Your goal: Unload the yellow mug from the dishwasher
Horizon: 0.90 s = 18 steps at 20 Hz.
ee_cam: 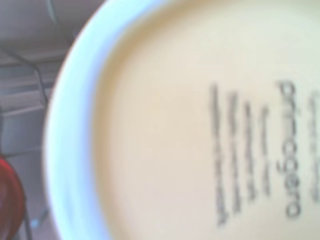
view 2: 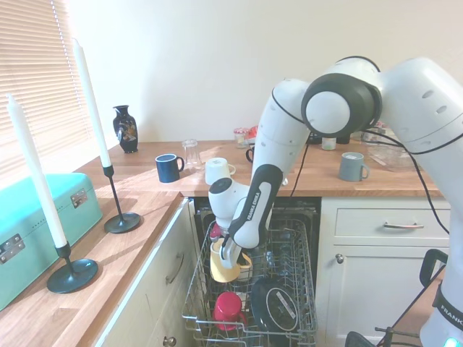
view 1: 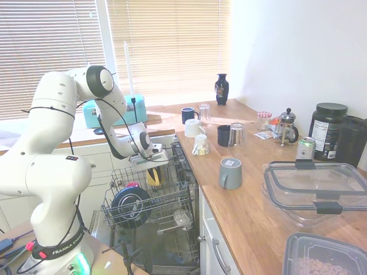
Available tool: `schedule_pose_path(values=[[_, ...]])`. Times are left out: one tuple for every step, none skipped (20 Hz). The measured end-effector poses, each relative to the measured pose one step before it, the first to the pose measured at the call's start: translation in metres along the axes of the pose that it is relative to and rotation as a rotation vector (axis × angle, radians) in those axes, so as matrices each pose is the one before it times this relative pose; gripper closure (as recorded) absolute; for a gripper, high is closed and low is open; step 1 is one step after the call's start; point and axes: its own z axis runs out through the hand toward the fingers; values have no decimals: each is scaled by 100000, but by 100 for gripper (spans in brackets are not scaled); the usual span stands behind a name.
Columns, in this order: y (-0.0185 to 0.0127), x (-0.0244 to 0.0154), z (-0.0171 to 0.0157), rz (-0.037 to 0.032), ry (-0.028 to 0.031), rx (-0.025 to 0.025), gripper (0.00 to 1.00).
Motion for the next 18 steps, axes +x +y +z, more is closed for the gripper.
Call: schedule_pose_path(values=[[161, 256, -717, 722, 585, -136, 100], [86, 407, -749, 799, 1162, 298, 100], [81, 398, -741, 623, 1254, 159, 100], [66, 337, -723, 700, 934, 38, 100], [66, 333, -781, 666, 802, -55, 100], [133, 372, -805, 734, 721, -91, 100], [211, 359, -768, 637, 689, -558, 100], [181, 324, -750, 676, 658, -374, 100], [198, 364, -804, 732, 635, -229, 100], [203, 445, -909, 768, 960, 57, 100], [109, 435, -976, 767, 1168, 615, 100], [97, 415, -970, 840, 1100, 683, 100], [128, 378, -890, 743, 891, 398, 100], [139, 372, -852, 869, 545, 628, 100], [158, 338, -735, 800, 389, 522, 100], [247, 373, -626, 926, 251, 488, 100], [361, 476, -613, 963, 341, 516, 100], [537, 598, -608, 1191, 375, 296, 100]])
